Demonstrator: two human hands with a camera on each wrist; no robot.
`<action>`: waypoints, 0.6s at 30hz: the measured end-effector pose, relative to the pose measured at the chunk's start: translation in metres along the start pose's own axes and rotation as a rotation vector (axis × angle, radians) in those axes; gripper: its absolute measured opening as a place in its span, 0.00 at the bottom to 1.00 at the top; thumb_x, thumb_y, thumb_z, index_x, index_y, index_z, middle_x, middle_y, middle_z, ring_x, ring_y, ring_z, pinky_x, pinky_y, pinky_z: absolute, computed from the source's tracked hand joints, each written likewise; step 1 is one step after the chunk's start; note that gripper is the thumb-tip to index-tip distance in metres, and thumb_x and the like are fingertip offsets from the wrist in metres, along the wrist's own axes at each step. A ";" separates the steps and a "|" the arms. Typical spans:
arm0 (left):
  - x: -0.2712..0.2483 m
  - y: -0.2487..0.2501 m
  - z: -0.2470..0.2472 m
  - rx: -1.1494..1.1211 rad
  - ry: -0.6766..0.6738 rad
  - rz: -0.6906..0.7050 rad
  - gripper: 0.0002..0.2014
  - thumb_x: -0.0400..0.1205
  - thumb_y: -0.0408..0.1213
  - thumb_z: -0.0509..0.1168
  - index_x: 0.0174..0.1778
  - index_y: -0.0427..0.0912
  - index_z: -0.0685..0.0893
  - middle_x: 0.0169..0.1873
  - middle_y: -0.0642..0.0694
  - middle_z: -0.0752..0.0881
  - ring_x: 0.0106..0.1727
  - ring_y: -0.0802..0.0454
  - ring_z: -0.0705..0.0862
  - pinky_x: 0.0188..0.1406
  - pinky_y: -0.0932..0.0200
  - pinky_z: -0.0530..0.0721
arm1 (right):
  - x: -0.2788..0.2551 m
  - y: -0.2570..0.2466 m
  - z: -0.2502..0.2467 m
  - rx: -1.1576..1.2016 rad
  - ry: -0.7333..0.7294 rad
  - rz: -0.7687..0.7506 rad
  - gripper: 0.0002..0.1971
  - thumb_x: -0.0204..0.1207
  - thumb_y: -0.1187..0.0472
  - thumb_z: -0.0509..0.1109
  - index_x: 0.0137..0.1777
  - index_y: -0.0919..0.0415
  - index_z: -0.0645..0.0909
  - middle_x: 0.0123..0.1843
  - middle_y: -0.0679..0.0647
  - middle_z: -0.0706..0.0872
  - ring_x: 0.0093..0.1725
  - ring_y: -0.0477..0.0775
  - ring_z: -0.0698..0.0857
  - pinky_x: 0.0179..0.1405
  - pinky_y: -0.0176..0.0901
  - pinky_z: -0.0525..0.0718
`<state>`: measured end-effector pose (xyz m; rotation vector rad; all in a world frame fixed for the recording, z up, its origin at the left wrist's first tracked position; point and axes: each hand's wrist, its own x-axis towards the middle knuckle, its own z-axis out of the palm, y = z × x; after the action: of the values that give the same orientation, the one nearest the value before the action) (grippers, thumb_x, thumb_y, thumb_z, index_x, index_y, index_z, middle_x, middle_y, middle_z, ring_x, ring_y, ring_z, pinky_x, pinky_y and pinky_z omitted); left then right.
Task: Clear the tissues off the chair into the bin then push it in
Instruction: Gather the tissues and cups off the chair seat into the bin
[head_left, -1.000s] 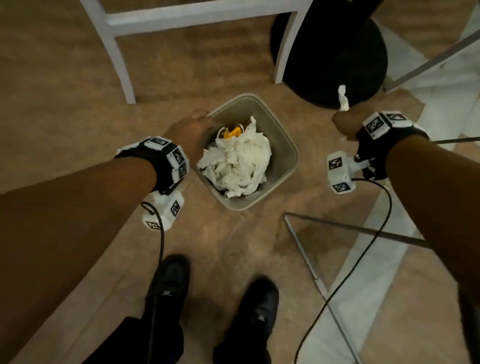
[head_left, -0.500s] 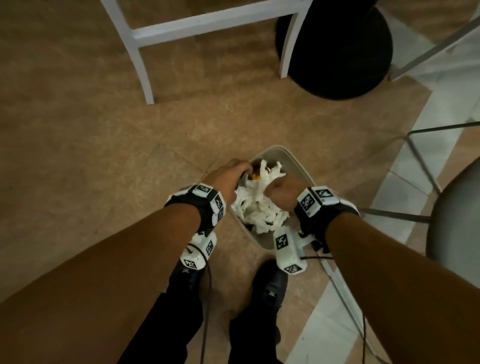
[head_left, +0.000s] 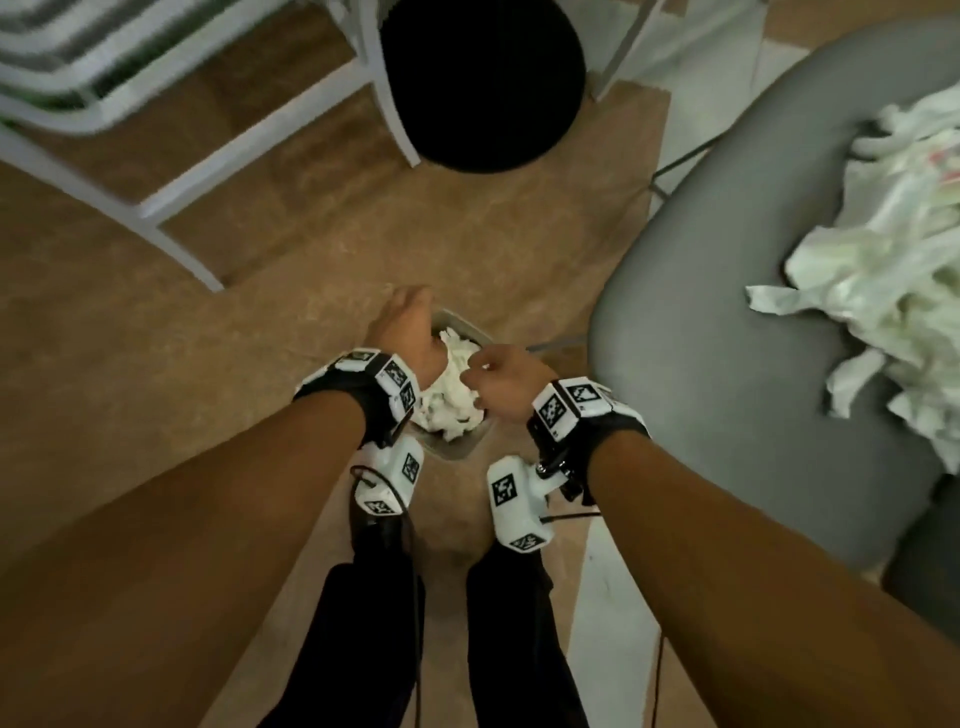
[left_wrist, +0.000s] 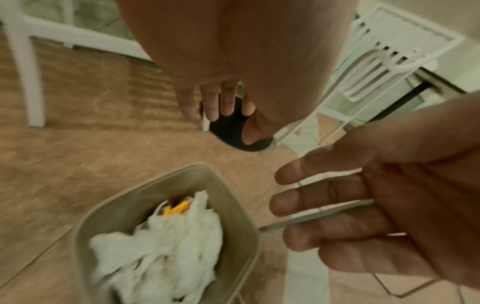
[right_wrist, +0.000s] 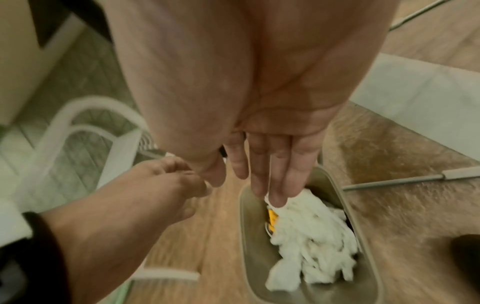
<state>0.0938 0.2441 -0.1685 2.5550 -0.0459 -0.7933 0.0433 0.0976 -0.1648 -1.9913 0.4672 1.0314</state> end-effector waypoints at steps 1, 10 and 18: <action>0.002 0.025 -0.012 0.001 0.007 0.040 0.28 0.77 0.33 0.66 0.75 0.43 0.71 0.75 0.40 0.72 0.71 0.37 0.76 0.70 0.42 0.77 | -0.013 -0.004 -0.018 0.054 0.059 -0.020 0.19 0.70 0.41 0.66 0.55 0.50 0.84 0.58 0.57 0.89 0.58 0.64 0.88 0.63 0.63 0.85; 0.000 0.220 0.003 0.129 -0.032 0.521 0.28 0.75 0.39 0.66 0.73 0.49 0.69 0.66 0.44 0.81 0.66 0.39 0.78 0.66 0.43 0.78 | -0.112 0.076 -0.167 0.336 0.405 0.032 0.13 0.71 0.49 0.62 0.51 0.48 0.83 0.52 0.57 0.90 0.54 0.63 0.89 0.60 0.60 0.86; -0.008 0.359 0.072 0.467 -0.056 0.841 0.37 0.74 0.42 0.69 0.80 0.53 0.63 0.73 0.46 0.68 0.69 0.41 0.72 0.67 0.45 0.73 | -0.157 0.201 -0.238 0.390 0.766 0.261 0.11 0.77 0.59 0.64 0.57 0.55 0.82 0.55 0.54 0.89 0.56 0.57 0.87 0.59 0.46 0.84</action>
<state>0.0849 -0.1049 -0.0593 2.5263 -1.3549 -0.5380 -0.0589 -0.2203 -0.0629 -1.9316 1.2579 0.2355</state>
